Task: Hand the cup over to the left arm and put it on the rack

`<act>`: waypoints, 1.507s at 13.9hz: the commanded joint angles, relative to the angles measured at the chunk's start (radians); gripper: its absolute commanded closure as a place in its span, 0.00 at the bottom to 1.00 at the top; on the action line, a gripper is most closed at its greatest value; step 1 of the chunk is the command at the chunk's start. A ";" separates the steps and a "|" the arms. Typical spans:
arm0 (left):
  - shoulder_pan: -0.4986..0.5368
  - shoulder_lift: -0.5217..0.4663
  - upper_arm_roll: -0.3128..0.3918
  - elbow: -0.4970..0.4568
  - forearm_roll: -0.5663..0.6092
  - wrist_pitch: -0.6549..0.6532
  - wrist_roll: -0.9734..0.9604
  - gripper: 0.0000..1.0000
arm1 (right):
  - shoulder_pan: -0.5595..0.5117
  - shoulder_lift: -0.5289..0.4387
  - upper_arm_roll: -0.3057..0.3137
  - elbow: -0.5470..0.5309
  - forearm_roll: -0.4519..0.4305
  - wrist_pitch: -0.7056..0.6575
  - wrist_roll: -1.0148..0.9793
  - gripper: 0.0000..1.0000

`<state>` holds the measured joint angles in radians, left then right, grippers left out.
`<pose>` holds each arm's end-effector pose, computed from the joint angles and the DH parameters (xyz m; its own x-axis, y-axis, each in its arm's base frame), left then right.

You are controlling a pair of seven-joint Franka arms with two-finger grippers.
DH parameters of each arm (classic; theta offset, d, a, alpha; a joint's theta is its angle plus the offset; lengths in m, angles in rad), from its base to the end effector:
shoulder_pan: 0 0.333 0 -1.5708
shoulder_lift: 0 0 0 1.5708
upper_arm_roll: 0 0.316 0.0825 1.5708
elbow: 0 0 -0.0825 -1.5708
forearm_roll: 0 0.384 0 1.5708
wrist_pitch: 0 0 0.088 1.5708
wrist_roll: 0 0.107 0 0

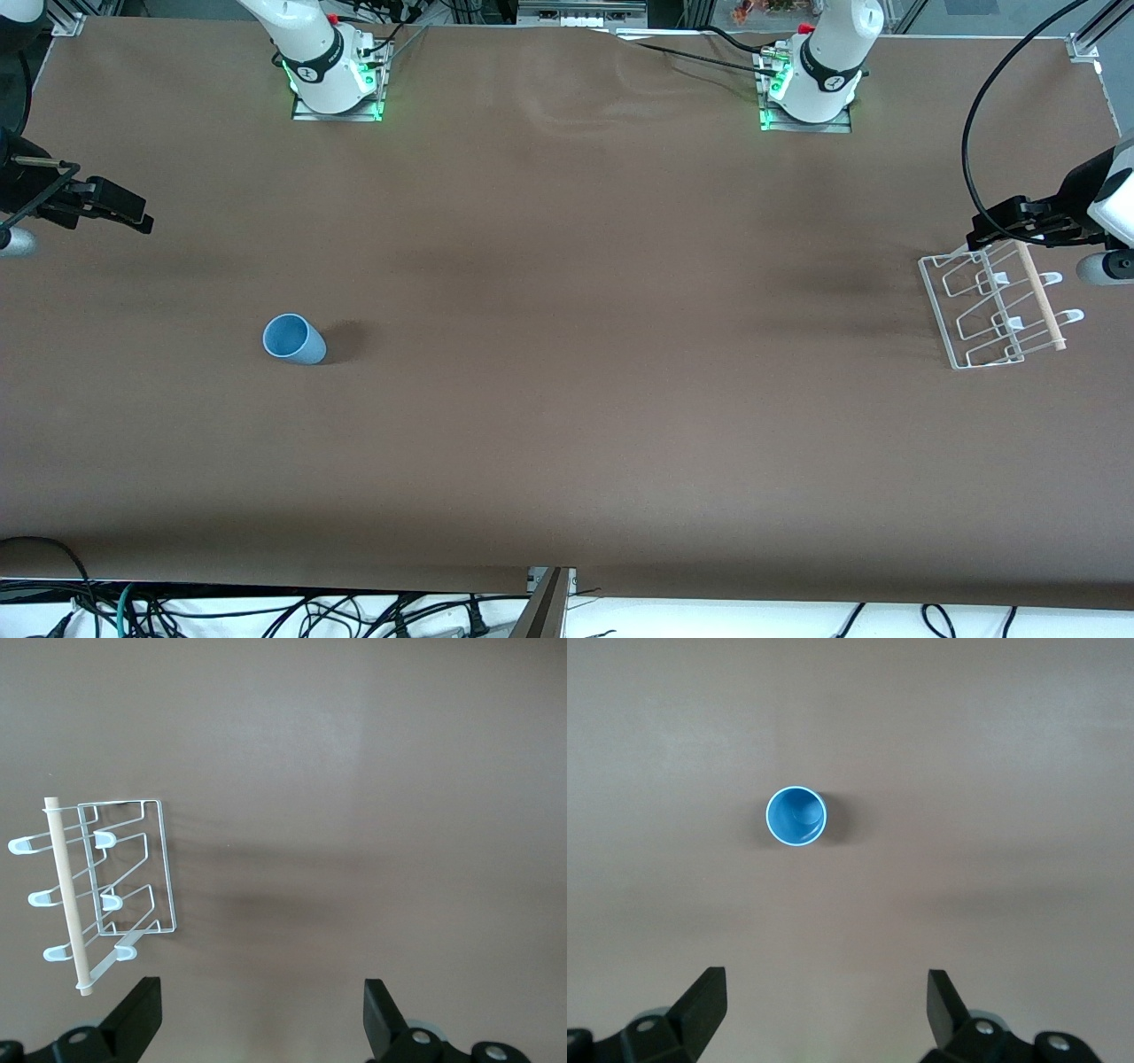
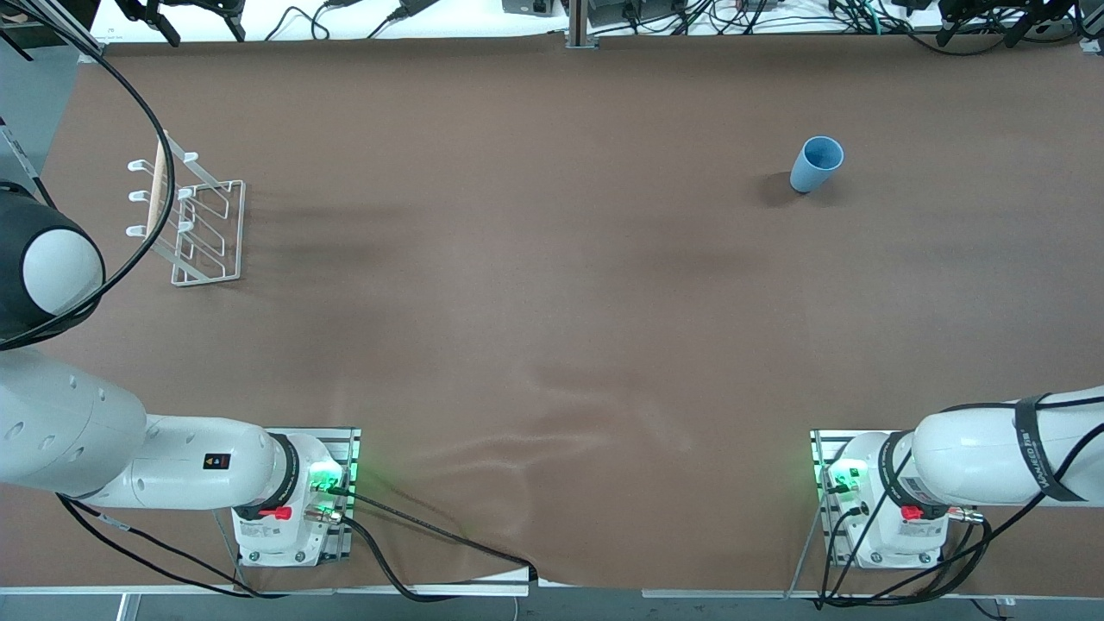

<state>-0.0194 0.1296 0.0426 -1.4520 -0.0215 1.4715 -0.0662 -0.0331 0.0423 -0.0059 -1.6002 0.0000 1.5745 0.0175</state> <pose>0.5831 0.0094 0.5981 0.9900 0.0873 -0.1106 0.0888 -0.9960 0.0087 0.5648 -0.0220 0.5873 0.9961 -0.0564 -0.0679 -0.0564 -0.9984 0.0014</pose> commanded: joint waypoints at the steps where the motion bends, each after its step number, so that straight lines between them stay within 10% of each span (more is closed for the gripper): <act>1: 0.006 0.019 0.002 0.036 -0.018 -0.010 0.002 0.00 | -0.014 -0.010 0.012 0.000 -0.008 -0.022 -0.014 0.00; 21: 0.022 0.027 -0.001 0.036 -0.034 -0.010 -0.004 0.00 | -0.013 0.109 0.010 -0.001 -0.051 0.021 -0.002 0.00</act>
<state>0.0004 0.1416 0.0446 -1.4479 -0.0365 1.4715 -0.0662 -0.0373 0.1054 -0.0063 -1.6043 -0.0213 1.5704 0.0176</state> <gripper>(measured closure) 0.000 0.000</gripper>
